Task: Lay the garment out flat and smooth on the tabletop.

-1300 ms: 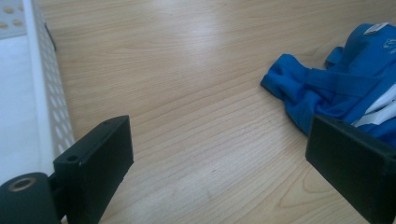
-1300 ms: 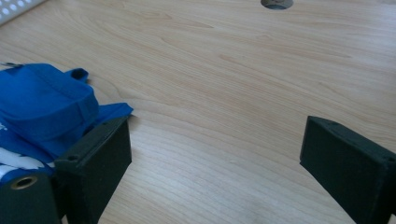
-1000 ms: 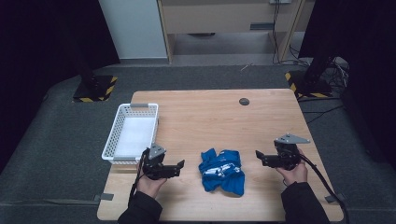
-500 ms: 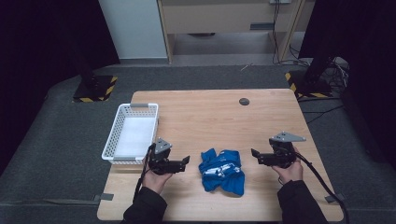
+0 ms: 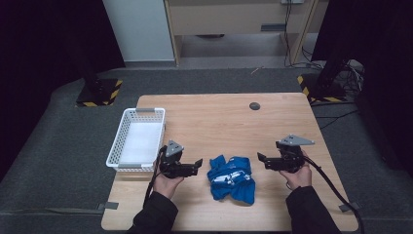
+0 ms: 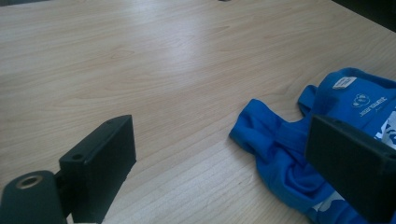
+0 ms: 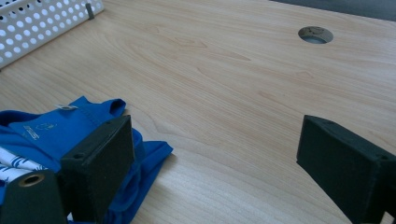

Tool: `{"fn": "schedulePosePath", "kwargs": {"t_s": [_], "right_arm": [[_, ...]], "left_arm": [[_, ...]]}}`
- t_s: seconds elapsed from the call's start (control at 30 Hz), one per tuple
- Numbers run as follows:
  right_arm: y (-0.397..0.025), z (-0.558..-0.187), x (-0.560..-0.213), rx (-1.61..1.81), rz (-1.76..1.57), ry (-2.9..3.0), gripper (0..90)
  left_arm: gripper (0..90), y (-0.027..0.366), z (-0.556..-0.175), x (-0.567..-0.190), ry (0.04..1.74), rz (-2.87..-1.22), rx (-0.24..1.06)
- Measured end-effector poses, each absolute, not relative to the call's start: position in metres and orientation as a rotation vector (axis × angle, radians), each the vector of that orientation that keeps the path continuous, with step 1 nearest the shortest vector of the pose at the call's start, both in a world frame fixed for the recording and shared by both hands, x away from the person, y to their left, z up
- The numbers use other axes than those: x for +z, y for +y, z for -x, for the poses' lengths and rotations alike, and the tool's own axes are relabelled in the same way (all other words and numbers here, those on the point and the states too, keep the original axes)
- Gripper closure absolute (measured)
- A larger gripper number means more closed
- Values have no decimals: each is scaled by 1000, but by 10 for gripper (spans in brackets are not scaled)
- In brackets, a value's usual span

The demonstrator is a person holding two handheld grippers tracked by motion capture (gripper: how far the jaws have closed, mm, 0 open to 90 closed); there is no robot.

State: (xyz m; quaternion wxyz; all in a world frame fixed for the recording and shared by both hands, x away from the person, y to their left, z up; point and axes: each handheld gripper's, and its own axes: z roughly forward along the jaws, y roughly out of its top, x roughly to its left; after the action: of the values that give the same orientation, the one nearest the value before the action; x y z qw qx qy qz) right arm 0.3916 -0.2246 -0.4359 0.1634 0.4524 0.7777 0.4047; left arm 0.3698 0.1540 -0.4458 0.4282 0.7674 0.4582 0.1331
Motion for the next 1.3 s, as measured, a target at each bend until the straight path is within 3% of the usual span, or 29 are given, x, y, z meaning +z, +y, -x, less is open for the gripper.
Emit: {"fn": "schedulePosePath", "kwargs": {"t_s": [0.83,1.3], "right_arm": [[-211,-390,-443,1217,-1274,2271,158],[-201,-388,-456,1279,-1262,2377,247]], "left_arm": [[98,120,-367,-456,1056,-1985,256],[186,111,-365,-465,1024,-2021,191]]}}
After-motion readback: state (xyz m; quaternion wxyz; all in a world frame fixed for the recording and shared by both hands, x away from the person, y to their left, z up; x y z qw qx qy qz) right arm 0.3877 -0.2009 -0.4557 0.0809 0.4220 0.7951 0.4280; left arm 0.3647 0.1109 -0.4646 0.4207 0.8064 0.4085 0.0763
